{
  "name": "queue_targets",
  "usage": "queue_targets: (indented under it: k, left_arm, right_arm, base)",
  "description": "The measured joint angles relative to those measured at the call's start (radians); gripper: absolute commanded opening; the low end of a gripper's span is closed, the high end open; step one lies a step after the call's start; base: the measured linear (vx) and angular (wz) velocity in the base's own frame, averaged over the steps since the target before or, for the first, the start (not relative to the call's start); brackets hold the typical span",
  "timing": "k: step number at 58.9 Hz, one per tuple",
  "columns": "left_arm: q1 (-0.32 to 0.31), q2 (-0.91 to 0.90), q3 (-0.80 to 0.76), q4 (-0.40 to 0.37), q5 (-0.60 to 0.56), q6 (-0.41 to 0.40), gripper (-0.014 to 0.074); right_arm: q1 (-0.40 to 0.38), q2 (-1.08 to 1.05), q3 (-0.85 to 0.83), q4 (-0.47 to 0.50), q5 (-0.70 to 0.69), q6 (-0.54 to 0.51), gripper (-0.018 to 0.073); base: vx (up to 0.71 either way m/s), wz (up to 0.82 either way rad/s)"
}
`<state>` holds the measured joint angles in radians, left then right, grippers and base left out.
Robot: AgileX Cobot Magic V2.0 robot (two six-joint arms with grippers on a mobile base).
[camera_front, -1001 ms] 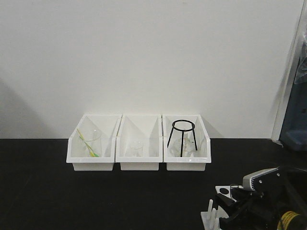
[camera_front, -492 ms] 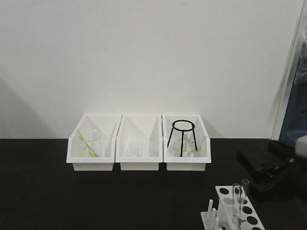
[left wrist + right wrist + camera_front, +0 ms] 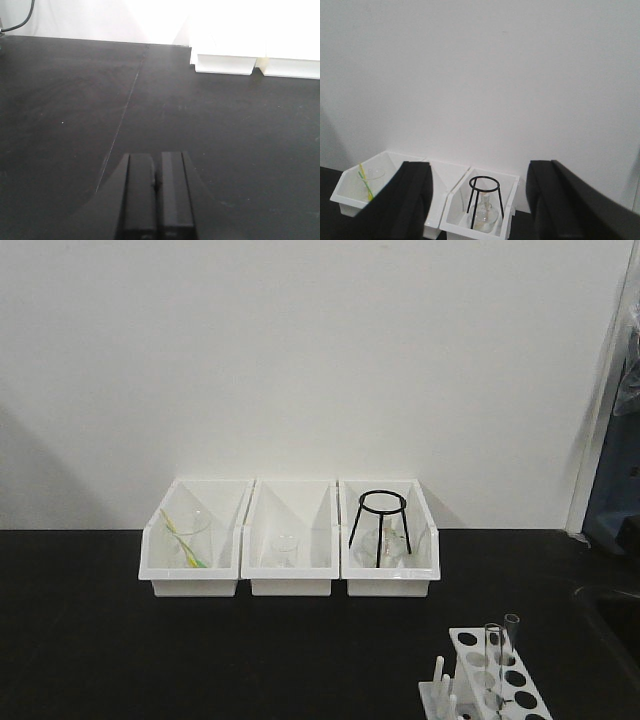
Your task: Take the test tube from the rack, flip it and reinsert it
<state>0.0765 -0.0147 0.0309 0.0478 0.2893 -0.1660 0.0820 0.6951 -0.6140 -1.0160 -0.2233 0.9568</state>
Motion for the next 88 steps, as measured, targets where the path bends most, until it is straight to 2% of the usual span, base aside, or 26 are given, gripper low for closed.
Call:
queue_targets:
  k: [17,28,31,36,39,42,49,52,56,60,64,67,77,88]
  left_arm:
    - [0.000,0.000,0.000,0.000,0.000,0.000,-0.0006]
    - [0.000,0.000,0.000,0.000,0.000,0.000,-0.0006]
    - [0.000,0.000,0.000,0.000,0.000,0.000,-0.0006]
    - [0.000,0.000,0.000,0.000,0.000,0.000,-0.0006]
    - [0.000,0.000,0.000,0.000,0.000,0.000,-0.0006]
    - [0.000,0.000,0.000,0.000,0.000,0.000,-0.0006]
    - [0.000,0.000,0.000,0.000,0.000,0.000,-0.0006]
    - [0.000,0.000,0.000,0.000,0.000,0.000,-0.0006]
    - [0.000,0.000,0.000,0.000,0.000,0.000,-0.0006]
    - [0.000,0.000,0.000,0.000,0.000,0.000,-0.0006]
    - [0.000,0.000,0.000,0.000,0.000,0.000,-0.0006]
    - [0.000,0.000,0.000,0.000,0.000,0.000,-0.0006]
    - [0.000,0.000,0.000,0.000,0.000,0.000,-0.0006]
    - [0.000,0.000,0.000,0.000,-0.002,0.000,-0.0006]
  right_arm:
    - [0.000,-0.010,0.000,-0.003,0.002,0.001,0.0452]
    - [0.000,-0.010,0.000,0.000,0.065,-0.016,0.0414]
    - [0.000,-0.010,0.000,0.020,0.098,-0.021,0.0388]
    - [0.000,-0.020,0.000,0.144,0.180,-0.067,0.0324]
    - [0.000,-0.033,0.000,0.268,0.246,-0.137,0.0261]
    - [0.000,-0.050,0.000,0.432,0.315,-0.246,0.0193]
    - [0.000,-0.116,0.000,0.753,0.468,-0.624,0.0009]
    - [0.000,-0.153,0.000,0.846,0.527,-0.789,-0.0015]
    - [0.000,-0.212,0.000,0.920,0.602,-0.978,-0.0014]
    - [0.000,-0.268,0.008,0.950,0.645,-1.066,-0.0013]
    - [0.000,-0.326,0.040,0.950,0.652,-1.079,-0.0013]
    - [0.000,-0.375,0.085,0.948,0.636,-1.047,-0.0013]
    - [0.000,-0.574,0.334,0.930,0.535,-0.848,-0.0012]
    - [0.000,-0.703,0.575,0.919,0.486,-0.807,-0.0012]
  base:
    - [0.00,0.00]
    - [0.00,0.00]
    - [0.00,0.00]
    - [0.00,0.00]
    - [0.00,0.00]
    - [0.00,0.00]
    - [0.00,0.00]
    - [0.00,0.00]
    - [0.00,0.00]
    - [0.00,0.00]
    - [0.00,0.00]
    - [0.00,0.00]
    - [0.00,0.00]
    - [0.00,0.00]
